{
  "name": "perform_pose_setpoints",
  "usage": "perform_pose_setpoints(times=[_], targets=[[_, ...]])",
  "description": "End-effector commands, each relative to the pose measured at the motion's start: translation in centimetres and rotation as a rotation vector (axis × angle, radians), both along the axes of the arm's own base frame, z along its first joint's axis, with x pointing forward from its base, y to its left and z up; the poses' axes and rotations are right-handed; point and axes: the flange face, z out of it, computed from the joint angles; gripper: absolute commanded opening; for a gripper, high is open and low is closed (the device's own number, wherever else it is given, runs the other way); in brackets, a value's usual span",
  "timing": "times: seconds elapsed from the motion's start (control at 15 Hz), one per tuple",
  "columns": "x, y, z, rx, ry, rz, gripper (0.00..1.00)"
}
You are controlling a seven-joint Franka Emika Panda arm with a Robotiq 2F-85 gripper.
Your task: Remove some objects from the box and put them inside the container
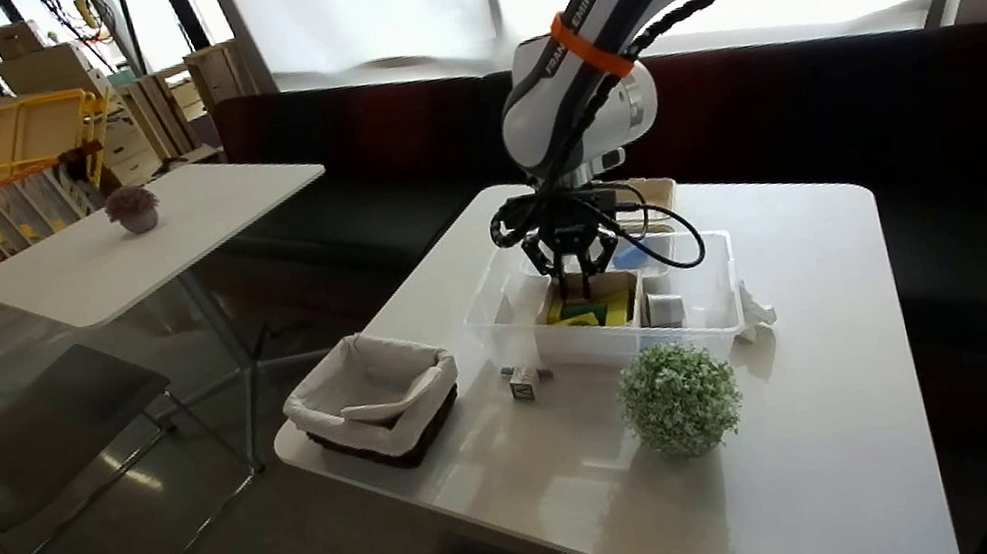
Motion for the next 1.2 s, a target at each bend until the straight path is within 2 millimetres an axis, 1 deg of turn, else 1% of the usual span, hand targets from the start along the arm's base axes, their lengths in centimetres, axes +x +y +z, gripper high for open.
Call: perform_pose_setpoints(times=[0.0,0.47,0.8,0.87,1.0,1.13], targets=[[-1.8,-0.3,-1.1,-0.011,0.029,0.005,0.31],[-3.5,-1.0,-0.3,-0.032,0.05,0.002,0.26],[-4.5,-1.2,-0.3,-0.044,0.078,0.004,0.19],[-4.5,-1.2,-0.1,-0.045,0.073,0.008,0.24],[-4.5,-1.1,-0.1,-0.051,0.067,0.018,0.46],[-4.7,-0.9,-0.2,-0.045,0.063,0.025,0.6]])
